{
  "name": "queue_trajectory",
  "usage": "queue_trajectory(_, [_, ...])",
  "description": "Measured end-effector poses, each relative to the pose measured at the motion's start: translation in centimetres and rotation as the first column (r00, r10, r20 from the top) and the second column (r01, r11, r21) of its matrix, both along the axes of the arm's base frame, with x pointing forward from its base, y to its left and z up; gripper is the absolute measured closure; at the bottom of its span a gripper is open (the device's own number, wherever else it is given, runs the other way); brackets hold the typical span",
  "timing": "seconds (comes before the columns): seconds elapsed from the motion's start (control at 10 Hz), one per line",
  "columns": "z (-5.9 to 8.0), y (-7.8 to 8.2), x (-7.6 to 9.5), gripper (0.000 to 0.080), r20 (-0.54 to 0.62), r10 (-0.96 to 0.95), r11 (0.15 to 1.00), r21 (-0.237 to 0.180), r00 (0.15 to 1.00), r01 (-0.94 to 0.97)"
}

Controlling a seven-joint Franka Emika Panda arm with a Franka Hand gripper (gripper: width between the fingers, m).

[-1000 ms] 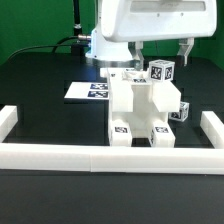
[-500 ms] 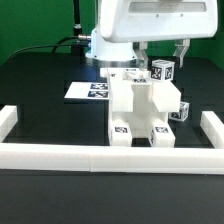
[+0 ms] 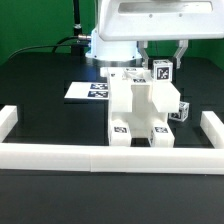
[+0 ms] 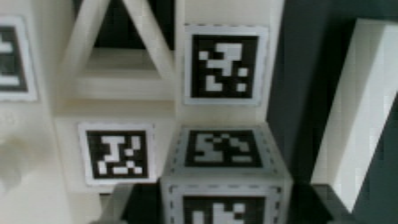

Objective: Assemble chair

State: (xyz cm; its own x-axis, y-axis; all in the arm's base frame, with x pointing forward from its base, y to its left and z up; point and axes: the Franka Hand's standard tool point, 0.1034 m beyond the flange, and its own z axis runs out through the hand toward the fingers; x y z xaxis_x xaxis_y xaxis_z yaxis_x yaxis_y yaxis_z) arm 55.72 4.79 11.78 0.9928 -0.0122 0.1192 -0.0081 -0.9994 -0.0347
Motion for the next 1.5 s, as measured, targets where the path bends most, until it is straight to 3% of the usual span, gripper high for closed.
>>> queue_trajectory(0.1, [0.0,0.1,0.0,0.0517,0.0,-0.066,0.998,0.008,0.998,0.066])
queue_trajectory(0.4, [0.0,1.1,0.6,0.0515,-0.001,-0.466,0.883,0.064,0.885,0.465])
queue_trajectory(0.5, [0.1,1.0,0.9,0.0515,-0.012,-0.58,0.811,0.08,0.815,0.579])
queue_trajectory(0.6, [0.1,1.1,1.0,0.0515,-0.044,-0.728,0.677,0.109,0.684,0.728])
queue_trajectory(0.9, [0.1,1.3,1.0,0.0515,-0.094,-0.838,0.523,0.14,0.537,0.841])
queue_trajectory(1.2, [0.1,1.3,1.0,0.0515,-0.09,-0.824,0.546,0.14,0.559,0.826])
queue_trajectory(1.5, [0.2,-0.5,2.5,0.0515,-0.089,-0.816,0.554,0.163,0.571,0.817])
